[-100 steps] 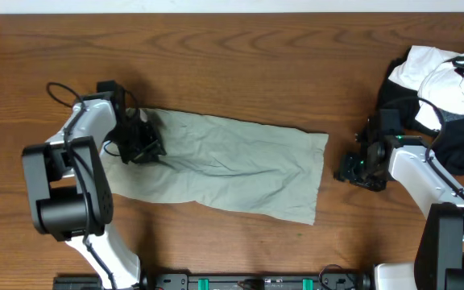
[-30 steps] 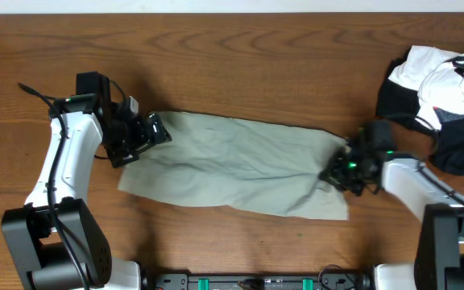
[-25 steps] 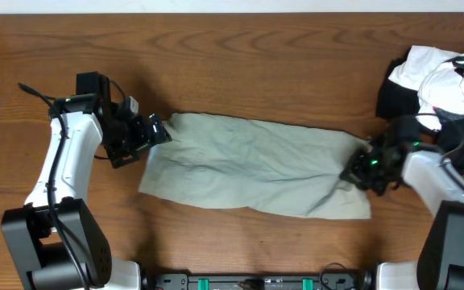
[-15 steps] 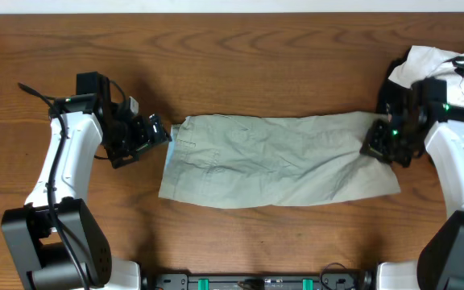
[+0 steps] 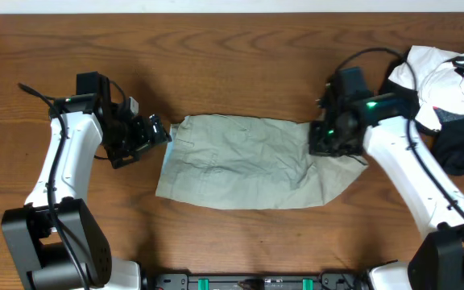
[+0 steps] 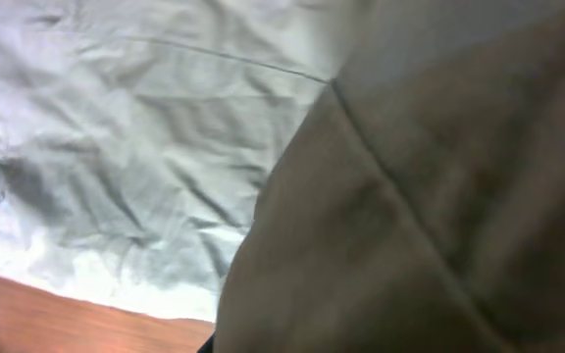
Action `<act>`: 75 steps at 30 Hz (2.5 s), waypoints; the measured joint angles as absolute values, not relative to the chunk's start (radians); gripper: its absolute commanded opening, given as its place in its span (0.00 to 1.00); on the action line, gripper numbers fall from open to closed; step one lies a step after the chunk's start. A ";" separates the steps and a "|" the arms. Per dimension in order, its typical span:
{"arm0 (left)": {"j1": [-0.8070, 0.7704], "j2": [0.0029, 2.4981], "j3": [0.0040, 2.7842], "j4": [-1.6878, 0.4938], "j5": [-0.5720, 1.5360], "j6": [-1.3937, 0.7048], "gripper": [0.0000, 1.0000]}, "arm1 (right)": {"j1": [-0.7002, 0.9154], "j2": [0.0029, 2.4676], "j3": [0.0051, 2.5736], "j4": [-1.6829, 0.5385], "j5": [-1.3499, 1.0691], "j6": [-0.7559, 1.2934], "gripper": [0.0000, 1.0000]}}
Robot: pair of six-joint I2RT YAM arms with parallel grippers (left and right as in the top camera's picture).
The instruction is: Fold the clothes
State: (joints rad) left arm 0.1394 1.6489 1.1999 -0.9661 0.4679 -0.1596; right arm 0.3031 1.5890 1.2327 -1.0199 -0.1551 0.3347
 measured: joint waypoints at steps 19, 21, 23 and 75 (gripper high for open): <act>0.139 1.649 1.200 -0.973 0.468 -0.160 0.98 | 0.575 1.813 1.234 -0.841 -0.202 0.474 0.04; 0.139 1.649 1.200 -0.973 0.468 -0.160 0.98 | 0.583 1.814 1.234 -0.826 -0.214 0.489 0.06; 0.139 1.649 1.200 -0.973 0.468 -0.160 0.98 | 0.591 1.814 1.237 -0.818 -0.229 0.504 0.15; 0.139 1.649 1.200 -0.987 0.467 -0.160 0.98 | 0.441 1.771 1.385 -1.092 -0.284 0.347 0.89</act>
